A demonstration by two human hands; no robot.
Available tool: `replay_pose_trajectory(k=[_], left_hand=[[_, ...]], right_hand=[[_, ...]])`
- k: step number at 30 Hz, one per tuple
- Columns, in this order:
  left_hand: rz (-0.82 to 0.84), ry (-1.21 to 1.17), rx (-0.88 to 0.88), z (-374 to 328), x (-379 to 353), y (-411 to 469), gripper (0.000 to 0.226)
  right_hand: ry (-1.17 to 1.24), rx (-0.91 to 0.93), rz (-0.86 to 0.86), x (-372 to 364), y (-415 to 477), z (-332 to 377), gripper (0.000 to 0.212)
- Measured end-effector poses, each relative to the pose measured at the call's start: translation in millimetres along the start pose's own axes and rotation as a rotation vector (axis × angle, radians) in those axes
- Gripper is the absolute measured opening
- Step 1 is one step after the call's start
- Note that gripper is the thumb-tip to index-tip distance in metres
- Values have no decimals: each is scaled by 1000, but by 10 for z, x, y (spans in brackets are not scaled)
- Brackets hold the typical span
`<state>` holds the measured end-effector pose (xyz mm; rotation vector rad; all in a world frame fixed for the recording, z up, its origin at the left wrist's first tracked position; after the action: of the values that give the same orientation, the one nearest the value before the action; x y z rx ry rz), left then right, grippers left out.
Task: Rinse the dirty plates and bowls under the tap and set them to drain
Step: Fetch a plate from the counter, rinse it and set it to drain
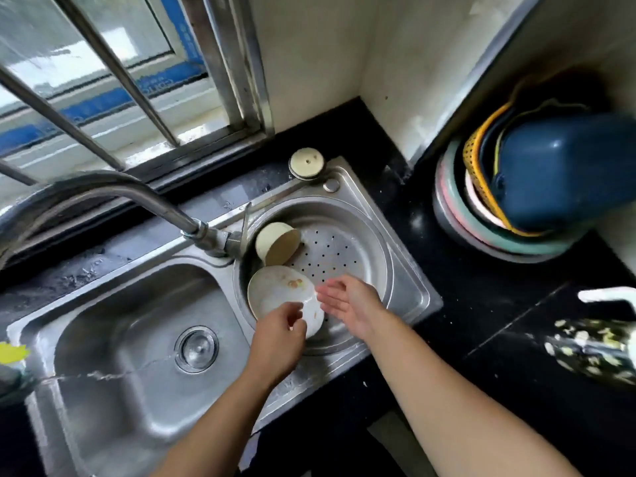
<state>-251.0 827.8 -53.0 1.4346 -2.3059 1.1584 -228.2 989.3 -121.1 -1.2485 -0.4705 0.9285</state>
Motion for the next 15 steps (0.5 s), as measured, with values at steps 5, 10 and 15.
replay_pose_trajectory(k=[5, 10, 15], left_hand=[[263, 6, -159, -8, -426, -478, 30], [470, -6, -188, 313, -853, -1084, 30], [687, 140, -139, 747, -1483, -1718, 20]], right_hand=[[17, 110, -88, 621, -614, -607, 22], [67, 197, -292, 1472, -1500, -1605, 18], [316, 95, -438, 2208, -2125, -3185, 31]])
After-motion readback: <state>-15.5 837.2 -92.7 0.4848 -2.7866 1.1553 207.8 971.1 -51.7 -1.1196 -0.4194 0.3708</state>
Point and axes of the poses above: each hand's wrist, its own y-axis towards the middle knuckle, its own x-axis out of the back of the hand, z = x × y, the point moved 9 cm from there along y, towards the middle knuckle, and after that the axes turned 6 degrees about -x, right-handed, at the moved point
